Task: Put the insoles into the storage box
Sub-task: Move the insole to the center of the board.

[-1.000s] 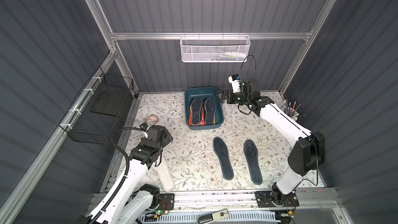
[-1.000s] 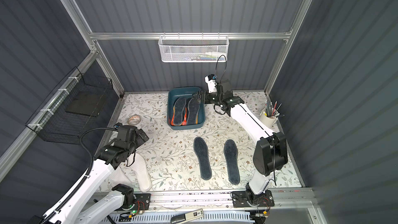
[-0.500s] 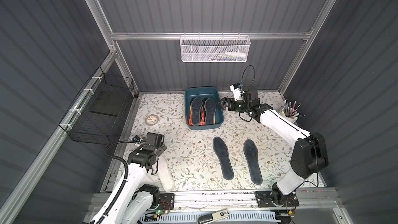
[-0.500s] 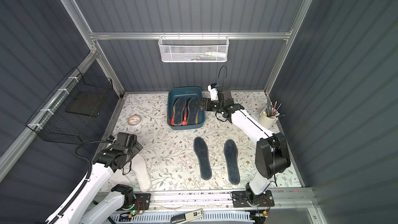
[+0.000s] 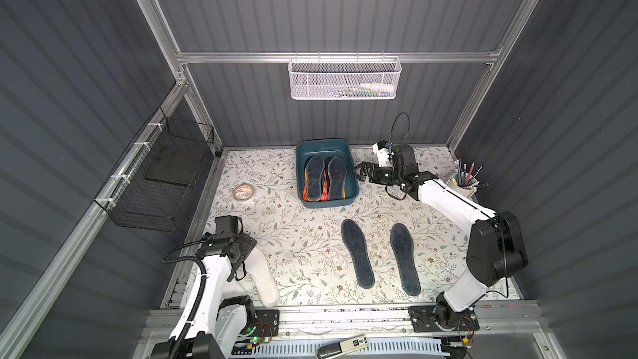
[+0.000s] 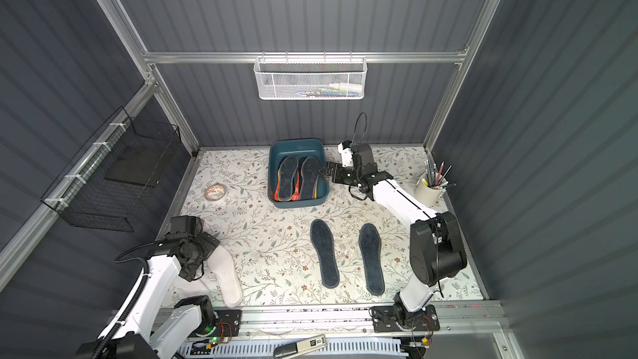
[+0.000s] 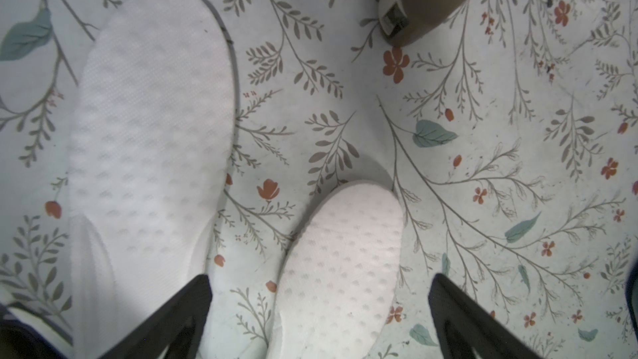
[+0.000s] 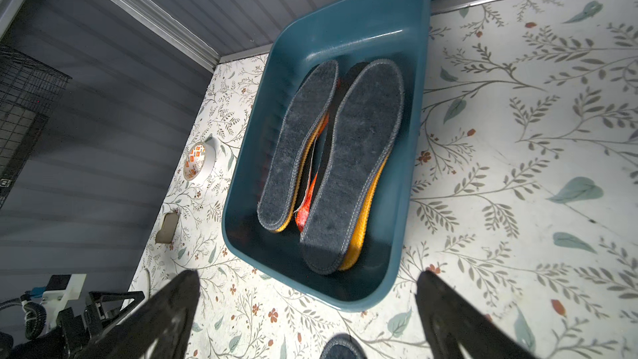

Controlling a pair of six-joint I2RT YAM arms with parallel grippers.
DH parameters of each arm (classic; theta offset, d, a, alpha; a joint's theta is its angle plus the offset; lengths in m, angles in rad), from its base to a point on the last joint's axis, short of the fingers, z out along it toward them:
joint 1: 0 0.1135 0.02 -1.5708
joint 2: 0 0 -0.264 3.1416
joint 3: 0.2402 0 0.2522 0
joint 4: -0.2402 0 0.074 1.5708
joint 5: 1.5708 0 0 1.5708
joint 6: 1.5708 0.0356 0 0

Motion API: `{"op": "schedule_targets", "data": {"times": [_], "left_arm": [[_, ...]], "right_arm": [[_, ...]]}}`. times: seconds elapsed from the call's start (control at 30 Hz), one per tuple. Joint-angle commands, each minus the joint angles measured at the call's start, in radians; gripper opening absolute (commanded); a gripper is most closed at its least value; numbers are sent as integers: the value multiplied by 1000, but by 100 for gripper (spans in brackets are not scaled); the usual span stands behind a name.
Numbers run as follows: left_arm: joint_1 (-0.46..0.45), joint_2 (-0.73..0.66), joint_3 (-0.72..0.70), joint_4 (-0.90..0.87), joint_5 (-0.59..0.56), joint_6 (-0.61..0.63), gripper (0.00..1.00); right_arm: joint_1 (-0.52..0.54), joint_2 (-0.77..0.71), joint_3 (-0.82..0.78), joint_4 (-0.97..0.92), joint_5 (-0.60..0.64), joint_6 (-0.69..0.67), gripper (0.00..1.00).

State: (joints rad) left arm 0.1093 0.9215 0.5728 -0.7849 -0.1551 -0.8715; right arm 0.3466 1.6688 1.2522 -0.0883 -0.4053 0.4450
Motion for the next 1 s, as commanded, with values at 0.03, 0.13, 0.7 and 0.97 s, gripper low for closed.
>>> {"op": "schedule_targets", "data": {"times": [0.03, 0.13, 0.7, 0.97], "left_arm": [[15, 2, -4, -36, 3, 17, 100], [18, 29, 4, -54, -23, 3, 100], [166, 142, -112, 115, 100, -14, 100], [167, 160, -133, 180, 173, -28, 100]], "right_arm": [[-14, -15, -8, 35, -32, 20, 99], [-19, -5, -9, 42, -45, 30, 99], [-46, 19, -9, 49, -67, 45, 99], [-59, 33, 12, 39, -68, 56, 99]]}}
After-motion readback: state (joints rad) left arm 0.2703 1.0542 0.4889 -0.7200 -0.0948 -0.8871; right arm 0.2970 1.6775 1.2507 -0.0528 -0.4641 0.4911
